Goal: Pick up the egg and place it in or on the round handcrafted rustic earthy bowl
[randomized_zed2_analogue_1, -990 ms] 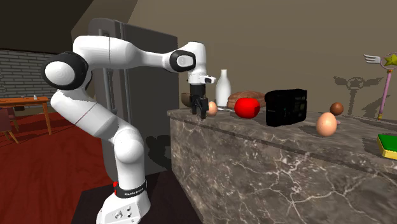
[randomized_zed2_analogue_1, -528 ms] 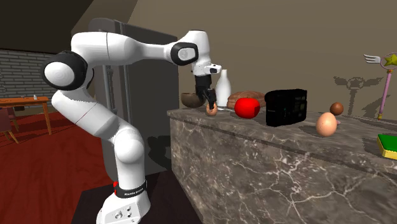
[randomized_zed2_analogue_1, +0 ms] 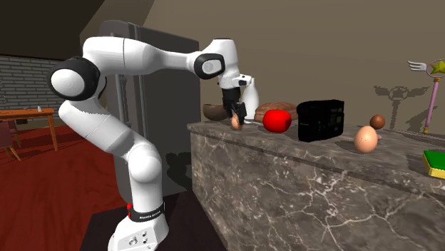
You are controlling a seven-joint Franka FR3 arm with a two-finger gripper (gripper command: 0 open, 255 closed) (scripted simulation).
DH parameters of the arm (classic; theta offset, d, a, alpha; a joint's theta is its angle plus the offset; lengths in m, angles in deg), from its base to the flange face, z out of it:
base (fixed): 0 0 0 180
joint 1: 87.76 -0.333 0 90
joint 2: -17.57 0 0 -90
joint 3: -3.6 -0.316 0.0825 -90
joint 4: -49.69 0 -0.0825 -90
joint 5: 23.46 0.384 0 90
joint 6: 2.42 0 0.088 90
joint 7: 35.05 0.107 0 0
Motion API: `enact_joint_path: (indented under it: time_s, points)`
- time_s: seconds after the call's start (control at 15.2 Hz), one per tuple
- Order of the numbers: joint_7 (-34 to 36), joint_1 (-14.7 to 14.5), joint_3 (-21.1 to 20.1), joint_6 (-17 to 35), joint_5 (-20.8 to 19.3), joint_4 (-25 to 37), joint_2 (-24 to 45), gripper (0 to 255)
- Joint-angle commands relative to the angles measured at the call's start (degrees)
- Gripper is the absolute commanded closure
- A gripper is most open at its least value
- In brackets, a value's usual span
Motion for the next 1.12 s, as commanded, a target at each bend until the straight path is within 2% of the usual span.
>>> enact_joint_path:
  time_s: [0.0, 0.46, 0.53, 1.06]
  points:
    - [0.04, -0.08, -0.16, 1.17, 0.13, -0.98, 0.13, 0]
    - [0.03, -0.08, -0.16, 1.16, 0.13, -0.96, 0.15, 0]
    - [0.03, -0.08, -0.16, 1.16, 0.13, -0.96, 0.15, 255]
    - [0.04, -0.08, -0.16, 1.16, 0.13, -0.96, 0.14, 255]
